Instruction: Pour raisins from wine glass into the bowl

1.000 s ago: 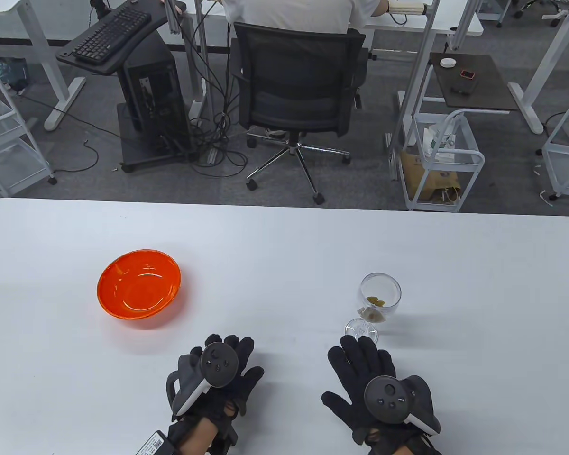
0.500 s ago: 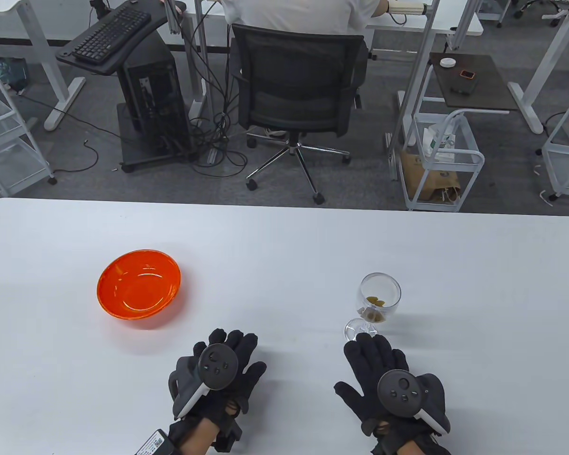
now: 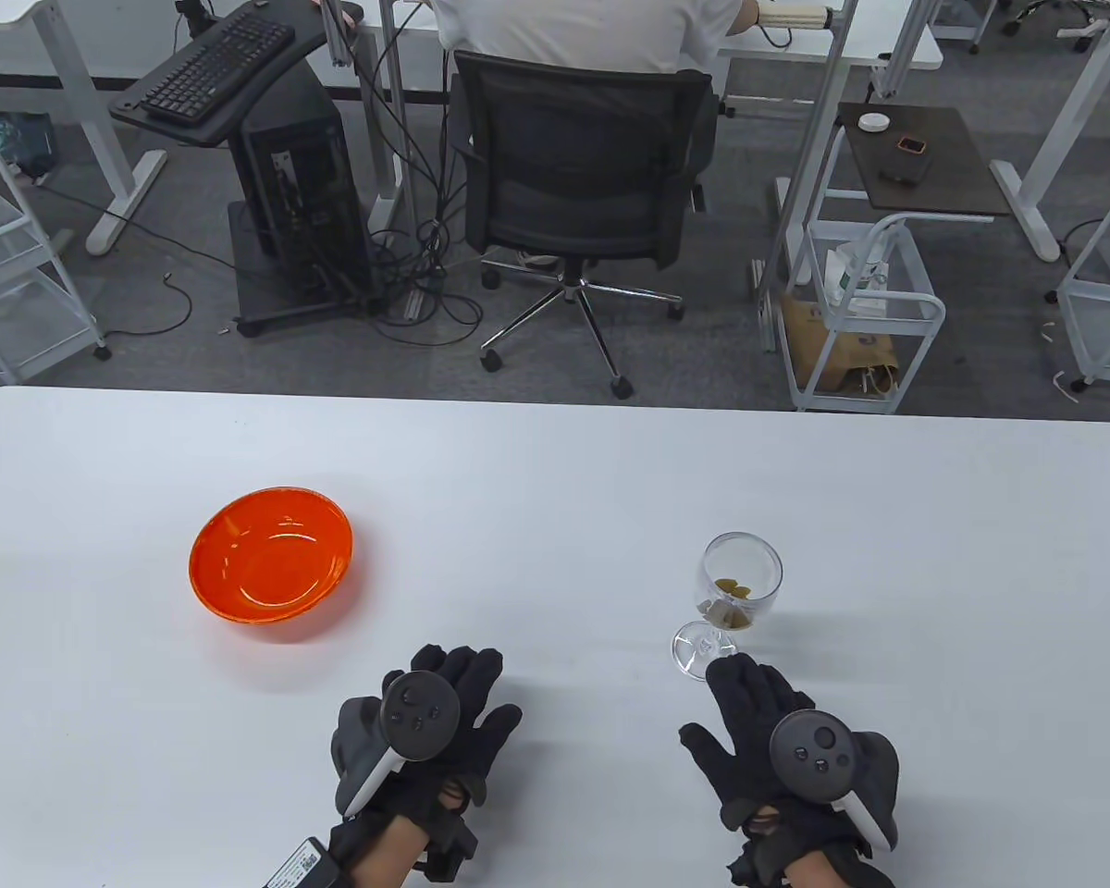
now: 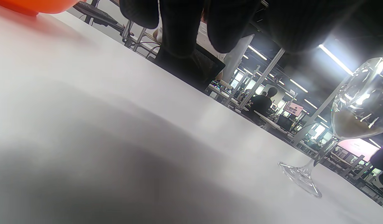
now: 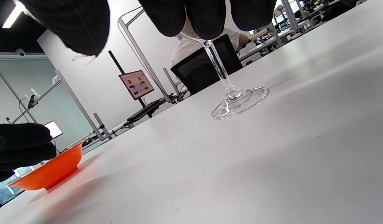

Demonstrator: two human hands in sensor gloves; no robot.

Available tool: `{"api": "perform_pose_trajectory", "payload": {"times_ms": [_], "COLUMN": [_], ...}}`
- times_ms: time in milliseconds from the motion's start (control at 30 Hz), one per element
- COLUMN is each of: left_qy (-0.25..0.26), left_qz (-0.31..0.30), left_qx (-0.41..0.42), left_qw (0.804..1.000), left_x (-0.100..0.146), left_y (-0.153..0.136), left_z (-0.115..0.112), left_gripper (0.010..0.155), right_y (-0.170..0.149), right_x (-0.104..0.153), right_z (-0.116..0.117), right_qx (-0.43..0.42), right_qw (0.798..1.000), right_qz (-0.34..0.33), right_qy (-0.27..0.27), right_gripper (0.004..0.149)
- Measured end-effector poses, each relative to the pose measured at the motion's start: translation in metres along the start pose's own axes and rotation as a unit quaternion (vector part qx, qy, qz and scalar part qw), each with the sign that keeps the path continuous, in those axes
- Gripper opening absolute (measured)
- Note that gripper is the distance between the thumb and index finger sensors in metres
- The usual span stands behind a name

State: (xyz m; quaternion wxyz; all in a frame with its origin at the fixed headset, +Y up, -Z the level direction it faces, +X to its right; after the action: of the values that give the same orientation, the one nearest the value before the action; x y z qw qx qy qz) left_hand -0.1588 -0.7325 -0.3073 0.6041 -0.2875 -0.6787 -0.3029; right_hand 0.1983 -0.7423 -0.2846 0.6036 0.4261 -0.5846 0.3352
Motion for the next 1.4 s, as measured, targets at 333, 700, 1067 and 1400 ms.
{"api": "perform_pose_trajectory", "payload": {"times_ms": [333, 700, 1067, 1400], "left_qy": [-0.002, -0.005, -0.009, -0.016], "left_qz": [0.007, 0.008, 0.010, 0.008], "left_qx": [0.011, 0.021, 0.021, 0.017], "left_qw": [1.000, 1.000, 1.000, 1.000], "left_x": [-0.002, -0.003, -0.004, -0.005], "left_y": [-0.003, -0.005, -0.005, -0.004], "left_z": [0.001, 0.001, 0.000, -0.002], "left_gripper": [0.070, 0.068, 0.068, 0.068], "right_y": [-0.021, -0.042, -0.042, -0.033], "right_x": [-0.007, -0.013, -0.056, -0.070], "right_z": [0.001, -0.008, -0.006, 0.010], "right_qx": [-0.067, -0.199, -0.313, -0.324], "right_qw": [0.994, 0.965, 0.926, 0.927], "right_qz": [0.086, 0.167, 0.210, 0.189], "right_qy": [-0.006, -0.023, -0.016, -0.003], "right_gripper": [0.075, 0.084, 0.103, 0.102]}}
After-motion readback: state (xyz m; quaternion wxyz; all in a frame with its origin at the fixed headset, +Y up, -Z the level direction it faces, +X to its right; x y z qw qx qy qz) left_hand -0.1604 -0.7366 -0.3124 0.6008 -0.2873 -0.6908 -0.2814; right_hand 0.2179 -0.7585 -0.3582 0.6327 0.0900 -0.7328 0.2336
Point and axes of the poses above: the tracker on the back of each hand, its own y axis roughly to the thumb side, its own x axis roughly from the fingertips to the wrist, z = x × y, the point moved 1 cm from there along -x, roughly from the wrist to the fingertips, and after that the axes turned 12 degrees about x, right-handed, at the moved point
